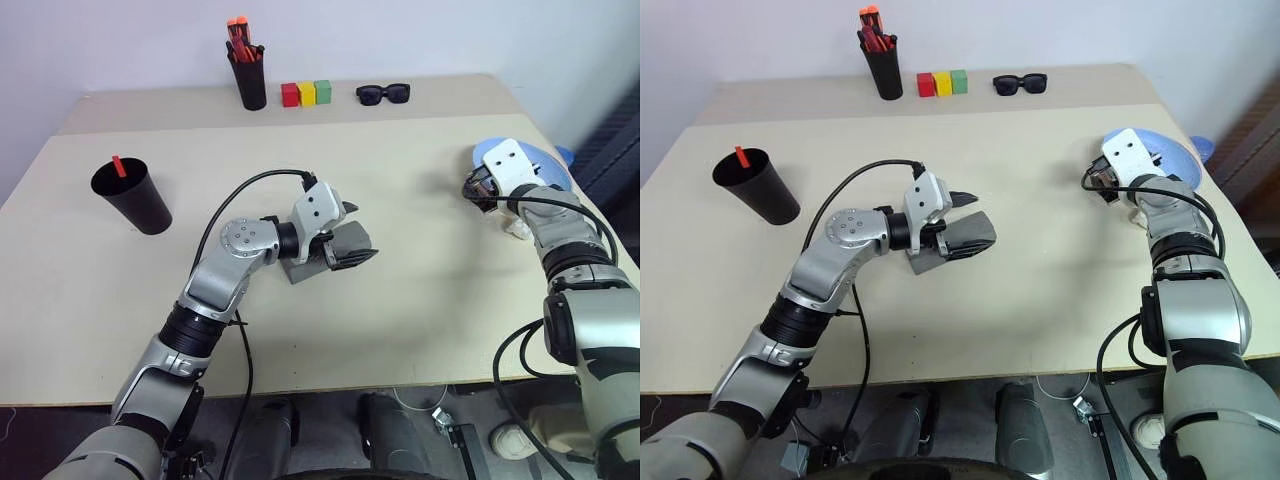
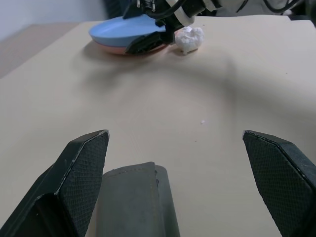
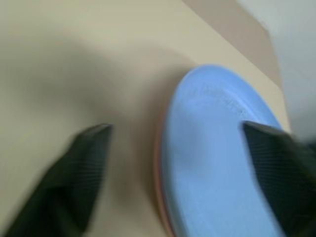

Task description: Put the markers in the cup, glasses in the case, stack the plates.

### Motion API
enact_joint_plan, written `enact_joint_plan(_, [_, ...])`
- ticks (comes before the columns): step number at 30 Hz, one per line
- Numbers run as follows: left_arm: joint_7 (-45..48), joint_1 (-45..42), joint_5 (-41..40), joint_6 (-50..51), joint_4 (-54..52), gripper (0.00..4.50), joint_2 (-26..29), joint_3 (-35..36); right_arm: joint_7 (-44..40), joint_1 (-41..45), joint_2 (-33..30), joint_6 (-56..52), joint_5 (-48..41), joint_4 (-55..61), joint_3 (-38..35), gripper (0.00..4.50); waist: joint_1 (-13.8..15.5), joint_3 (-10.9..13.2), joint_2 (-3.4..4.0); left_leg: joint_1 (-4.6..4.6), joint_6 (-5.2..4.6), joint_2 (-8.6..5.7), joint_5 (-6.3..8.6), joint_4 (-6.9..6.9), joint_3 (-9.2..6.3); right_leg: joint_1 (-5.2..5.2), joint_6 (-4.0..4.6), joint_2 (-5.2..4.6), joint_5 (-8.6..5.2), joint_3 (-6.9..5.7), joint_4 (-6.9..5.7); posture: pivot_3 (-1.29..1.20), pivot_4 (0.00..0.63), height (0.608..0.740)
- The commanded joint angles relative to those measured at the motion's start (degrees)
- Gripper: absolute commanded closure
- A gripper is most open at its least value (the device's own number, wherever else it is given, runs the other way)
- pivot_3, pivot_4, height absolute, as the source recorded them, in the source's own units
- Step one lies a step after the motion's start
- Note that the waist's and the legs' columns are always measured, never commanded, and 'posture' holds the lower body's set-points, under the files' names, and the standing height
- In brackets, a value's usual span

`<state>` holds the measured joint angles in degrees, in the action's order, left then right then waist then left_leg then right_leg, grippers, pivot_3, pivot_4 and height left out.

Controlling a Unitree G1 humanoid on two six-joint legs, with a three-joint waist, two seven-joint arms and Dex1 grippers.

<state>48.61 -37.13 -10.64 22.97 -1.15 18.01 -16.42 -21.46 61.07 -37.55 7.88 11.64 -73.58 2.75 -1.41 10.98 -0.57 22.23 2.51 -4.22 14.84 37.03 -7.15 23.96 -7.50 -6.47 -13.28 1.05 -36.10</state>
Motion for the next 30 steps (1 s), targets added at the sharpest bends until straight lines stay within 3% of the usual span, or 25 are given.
enact_joint_plan(1, [1.09, 0.21, -1.90, -0.92, -2.31, 0.00, -0.43, 1.17, 0.07, 1.43, -2.18, 0.84, -0.79, 1.16, -1.49, 0.04, -0.04, 0.00, 0.00, 0.00, 0.00, 0.00, 0.00, 0.00, 0.00, 0.00, 0.00, 0.00, 0.00, 0.00, 0.00, 0.00, 0.150, 0.740])
enact_joint_plan(9, [8.11, 0.69, -8.19, -0.11, -3.17, 0.00, -0.41, 1.22, -6.41, -5.59, -6.74, -2.84, -7.89, 10.23, -7.90, 0.04, 0.30, 0.00, 0.00, 0.02, -0.01, 0.00, 0.01, 0.00, 0.03, 0.00, 0.00, 0.00, 0.00, 0.01, 0.02, 0.00, 0.150, 0.740])
enact_joint_plan(20, [12.21, -2.39, -7.39, -2.55, 2.19, 0.00, -2.39, -0.36, -10.32, -33.41, -12.14, -26.34, -18.88, 46.15, -20.52, 0.04, 0.15, -0.05, 0.08, -0.01, -0.07, 0.03, 0.04, 0.10, 0.19, -0.01, -0.06, 0.00, 0.03, 0.13, -0.01, 0.00, 0.150, 0.740])
enact_joint_plan(30, [12.40, -2.93, -6.48, -3.66, 3.63, 0.00, -3.34, -0.52, -9.54, -34.46, -9.41, -33.02, -21.68, 50.97, -21.04, 0.04, 0.47, -0.05, 0.09, -0.10, -0.11, 0.05, 0.06, 0.11, 0.31, -0.07, -0.08, 0.01, 0.05, 0.22, 0.00, 0.00, 0.150, 0.740])
